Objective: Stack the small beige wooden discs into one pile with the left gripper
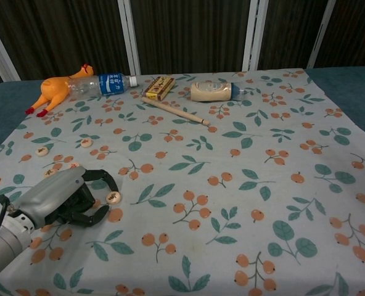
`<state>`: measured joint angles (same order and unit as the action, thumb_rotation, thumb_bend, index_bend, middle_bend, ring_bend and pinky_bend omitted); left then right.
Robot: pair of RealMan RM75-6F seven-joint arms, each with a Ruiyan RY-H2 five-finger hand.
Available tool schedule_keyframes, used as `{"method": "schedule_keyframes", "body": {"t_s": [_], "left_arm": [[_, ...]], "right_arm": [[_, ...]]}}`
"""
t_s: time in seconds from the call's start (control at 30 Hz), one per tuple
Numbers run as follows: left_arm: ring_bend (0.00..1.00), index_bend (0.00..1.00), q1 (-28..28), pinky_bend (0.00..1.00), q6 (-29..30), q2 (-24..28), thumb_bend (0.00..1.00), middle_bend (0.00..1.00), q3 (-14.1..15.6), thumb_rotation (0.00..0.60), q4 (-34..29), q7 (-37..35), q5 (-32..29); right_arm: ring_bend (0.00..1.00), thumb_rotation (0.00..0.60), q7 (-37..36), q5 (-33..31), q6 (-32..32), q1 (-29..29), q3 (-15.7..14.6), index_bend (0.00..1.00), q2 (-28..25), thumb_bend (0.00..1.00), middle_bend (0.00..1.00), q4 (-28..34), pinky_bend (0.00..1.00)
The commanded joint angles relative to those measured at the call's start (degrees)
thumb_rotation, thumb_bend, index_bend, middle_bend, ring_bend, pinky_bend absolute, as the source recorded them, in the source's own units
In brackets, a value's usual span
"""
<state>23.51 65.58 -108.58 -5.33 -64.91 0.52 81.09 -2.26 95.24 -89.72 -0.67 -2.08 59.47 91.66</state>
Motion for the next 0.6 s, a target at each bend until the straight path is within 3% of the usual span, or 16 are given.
{"method": "schedule_keyframes", "body": {"t_s": [0.03, 0.6], "left_arm": [[1.00, 0.40, 0.1, 1.00, 0.0, -0.2, 0.41, 1.00, 0.0, 0.600, 0.1, -0.1, -0.1], [1.00, 0.44, 0.7, 1.00, 0.2, -0.7, 0.40, 1.00, 0.0, 0.600, 0.3, 0.5, -0.5]], "right_arm": [[0.00, 0.600, -0.1, 0.0, -0.1, 0.0, 0.0, 0.00, 0.0, 0.16, 0.00, 0.0, 0.00], [0.00, 0.600, -0.2, 0.1, -0.1, -0.1, -0.1, 0.00, -0.1, 0.16, 0.00, -0.1, 0.00]]}}
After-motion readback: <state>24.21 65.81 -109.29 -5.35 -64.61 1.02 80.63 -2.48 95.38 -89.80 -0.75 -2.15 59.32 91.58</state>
